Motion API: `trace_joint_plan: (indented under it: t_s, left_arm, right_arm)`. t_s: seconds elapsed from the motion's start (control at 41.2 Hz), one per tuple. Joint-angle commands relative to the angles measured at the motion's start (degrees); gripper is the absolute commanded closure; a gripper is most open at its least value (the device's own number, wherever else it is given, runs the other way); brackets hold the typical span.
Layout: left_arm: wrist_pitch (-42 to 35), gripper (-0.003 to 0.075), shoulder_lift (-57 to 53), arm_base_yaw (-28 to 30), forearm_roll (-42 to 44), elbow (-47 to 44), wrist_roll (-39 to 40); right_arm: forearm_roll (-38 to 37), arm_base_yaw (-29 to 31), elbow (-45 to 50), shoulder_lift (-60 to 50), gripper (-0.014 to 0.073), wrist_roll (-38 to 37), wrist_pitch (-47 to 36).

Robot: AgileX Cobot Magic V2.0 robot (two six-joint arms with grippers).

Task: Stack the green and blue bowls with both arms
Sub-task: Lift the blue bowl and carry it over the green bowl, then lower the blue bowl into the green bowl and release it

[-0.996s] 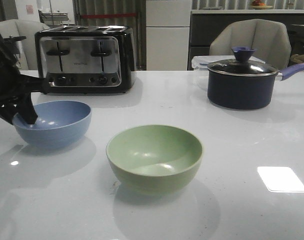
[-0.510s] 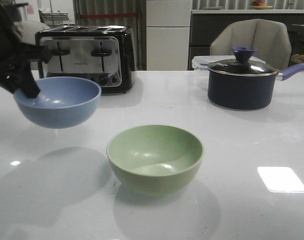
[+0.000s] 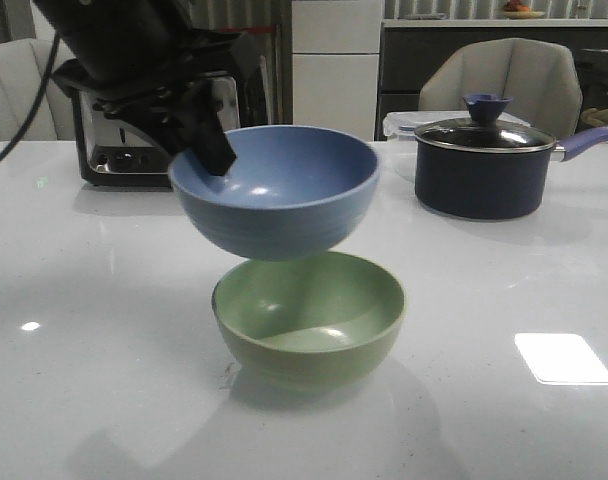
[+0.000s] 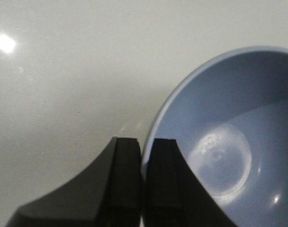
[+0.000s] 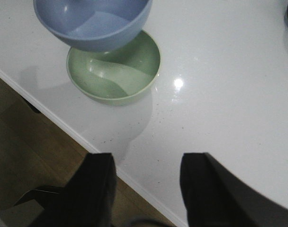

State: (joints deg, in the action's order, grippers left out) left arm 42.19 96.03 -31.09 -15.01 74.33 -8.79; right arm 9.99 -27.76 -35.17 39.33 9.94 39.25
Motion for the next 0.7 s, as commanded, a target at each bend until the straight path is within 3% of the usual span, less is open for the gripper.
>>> trace_joint_plan:
  t_s: [0.0,0.68]
  left_arm:
    - [-3.51,0.0627,-1.18,-2.02,-2.98,1.89,0.00]
    - [-5.83,0.0627,7.51,-3.22,-0.14,1.89,0.00]
  right_arm:
    - [-0.17,-0.06,-1.58,-0.26,0.0158,0.73,-3.80]
    - [-0.17,-0.06,-1.58,-0.26,0.0158,0.73,-3.80]
